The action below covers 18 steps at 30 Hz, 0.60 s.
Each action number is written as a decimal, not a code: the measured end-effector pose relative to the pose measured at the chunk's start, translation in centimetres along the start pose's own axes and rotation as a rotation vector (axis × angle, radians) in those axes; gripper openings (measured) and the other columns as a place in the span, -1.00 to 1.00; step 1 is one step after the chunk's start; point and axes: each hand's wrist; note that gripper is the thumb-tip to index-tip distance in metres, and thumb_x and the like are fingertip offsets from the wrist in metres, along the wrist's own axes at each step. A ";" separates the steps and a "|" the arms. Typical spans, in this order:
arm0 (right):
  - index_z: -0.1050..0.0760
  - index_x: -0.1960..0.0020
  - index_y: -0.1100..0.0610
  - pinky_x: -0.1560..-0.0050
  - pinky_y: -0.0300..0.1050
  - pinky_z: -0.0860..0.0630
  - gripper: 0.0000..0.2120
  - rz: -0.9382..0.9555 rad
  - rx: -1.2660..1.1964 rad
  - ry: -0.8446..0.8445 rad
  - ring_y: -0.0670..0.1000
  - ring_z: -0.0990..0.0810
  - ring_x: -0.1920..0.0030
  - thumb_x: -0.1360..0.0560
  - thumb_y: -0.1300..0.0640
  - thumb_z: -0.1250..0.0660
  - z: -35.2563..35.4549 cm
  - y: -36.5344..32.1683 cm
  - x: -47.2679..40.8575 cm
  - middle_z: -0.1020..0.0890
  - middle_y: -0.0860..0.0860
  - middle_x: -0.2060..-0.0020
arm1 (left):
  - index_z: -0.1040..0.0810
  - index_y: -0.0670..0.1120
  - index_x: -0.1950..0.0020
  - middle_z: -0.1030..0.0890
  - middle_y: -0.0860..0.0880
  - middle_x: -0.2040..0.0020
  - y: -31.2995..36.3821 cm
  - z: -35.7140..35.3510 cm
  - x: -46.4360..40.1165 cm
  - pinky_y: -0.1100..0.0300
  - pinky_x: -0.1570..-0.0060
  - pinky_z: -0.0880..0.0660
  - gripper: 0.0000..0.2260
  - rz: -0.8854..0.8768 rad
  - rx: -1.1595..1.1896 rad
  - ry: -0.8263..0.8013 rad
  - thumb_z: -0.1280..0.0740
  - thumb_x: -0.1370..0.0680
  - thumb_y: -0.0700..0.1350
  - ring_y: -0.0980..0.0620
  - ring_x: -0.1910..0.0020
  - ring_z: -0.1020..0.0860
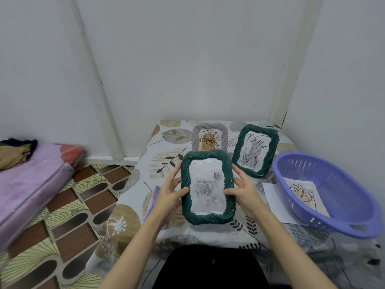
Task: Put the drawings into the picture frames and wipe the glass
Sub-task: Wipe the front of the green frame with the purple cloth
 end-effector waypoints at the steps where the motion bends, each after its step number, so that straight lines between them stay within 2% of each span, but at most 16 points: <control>1: -0.20 -0.43 0.04 0.21 -0.14 -0.58 -0.20 0.018 -0.005 -0.028 0.18 -0.48 -0.22 -0.34 0.62 -0.22 -0.4 -0.5 -0.4 -0.46 0.16 -0.27 | -0.30 0.16 -0.40 -0.53 -0.11 -0.19 0.2 0.3 -0.1 0.12 0.11 -0.59 -0.37 -0.012 0.003 -0.010 -0.35 -0.44 -0.31 -0.10 -0.12 -0.55; 3: -0.14 -0.46 -0.01 0.17 -0.17 -0.59 -0.14 0.088 -0.006 -0.065 0.09 -0.48 -0.21 -0.33 0.64 -0.19 -1.2 -1.2 -1.2 -0.45 0.04 -0.28 | -0.32 0.17 -0.39 -0.53 -0.12 -0.19 0.7 1.0 -0.4 0.13 0.14 -0.58 -0.36 -0.034 0.010 -0.009 -0.36 -0.38 -0.26 -0.09 -0.10 -0.56; 6: -0.11 -0.47 -0.12 -0.06 -0.22 -0.57 -0.07 0.197 0.049 -0.104 -0.06 -0.32 -0.37 -0.33 0.65 -0.18 -2.9 -1.8 -2.3 -0.27 -0.16 -0.40 | -0.30 0.14 -0.40 -0.54 -0.11 -0.19 1.4 2.4 -0.9 0.11 0.14 -0.58 -0.34 -0.063 0.032 0.016 -0.36 -0.36 -0.25 -0.03 -0.09 -0.59; 7: -0.10 -0.46 -0.15 -0.13 -0.30 -0.51 -0.06 0.217 0.079 -0.122 -0.14 -0.27 -0.39 -0.33 0.64 -0.18 -3.5 -1.9 -2.7 -0.24 -0.24 -0.40 | -0.30 0.14 -0.40 -0.54 -0.11 -0.18 1.7 2.9 -1.1 0.10 0.14 -0.59 -0.34 -0.072 0.026 0.018 -0.36 -0.36 -0.25 -0.03 -0.10 -0.59; 9: -0.12 -0.42 -0.17 -0.16 -0.48 -0.39 -0.08 0.235 0.123 -0.159 -0.38 -0.24 -0.32 -0.33 0.64 -0.17 -4.9 -1.8 -3.9 -0.24 -0.40 -0.31 | -0.32 0.17 -0.37 -0.54 -0.12 -0.16 2.4 4.1 -1.8 0.11 0.16 -0.59 -0.35 -0.080 0.004 0.033 -0.36 -0.36 -0.25 -0.04 -0.08 -0.59; 11: -0.14 -0.40 -0.14 -0.19 -0.50 -0.35 -0.11 0.231 0.132 -0.189 -0.49 -0.27 -0.25 -0.33 0.64 -0.17 -6.4 -1.8 -5.4 -0.27 -0.41 -0.26 | -0.33 0.21 -0.34 -0.54 -0.10 -0.13 3.1 5.6 -2.9 0.13 0.19 -0.59 -0.37 -0.081 -0.004 0.060 -0.35 -0.35 -0.26 0.01 -0.03 -0.60; 14: -0.15 -0.40 -0.10 -0.33 -0.35 -0.32 -0.14 0.234 0.131 -0.211 -0.42 -0.29 -0.29 -0.33 0.62 -0.20 -8.7 -1.4 -8.8 -0.28 -0.30 -0.34 | -0.35 0.24 -0.30 -0.52 -0.11 -0.15 3.7 8.2 -5.2 0.13 0.19 -0.59 -0.37 -0.090 -0.012 0.098 -0.35 -0.41 -0.35 -0.02 -0.07 -0.58; 16: -0.18 -0.40 -0.11 -0.42 -0.06 -0.29 -0.14 0.244 0.113 -0.209 -0.22 -0.29 -0.39 -0.32 0.62 -0.19 -9.9 -0.9 -11.6 -0.29 -0.19 -0.39 | -0.36 0.24 -0.30 -0.51 -0.12 -0.18 3.8 9.7 -7.1 0.11 0.18 -0.59 -0.37 -0.097 -0.005 0.132 -0.29 -0.46 -0.42 -0.05 -0.11 -0.56; 18: -0.24 -0.36 -0.17 -0.43 0.16 -0.23 -0.13 0.258 0.111 -0.205 -0.07 -0.24 -0.44 -0.30 0.60 -0.18 -10.7 -0.1 -14.4 -0.33 -0.17 -0.38 | -0.37 0.26 -0.28 -0.49 -0.14 -0.22 3.8 10.8 -9.0 0.04 0.12 -0.60 -0.38 -0.107 -0.011 0.168 -0.28 -0.47 -0.42 -0.11 -0.19 -0.52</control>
Point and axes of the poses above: each hand's wrist, its own x-axis away from the middle knuckle, its own z-axis out of the back of the hand, y = z × x
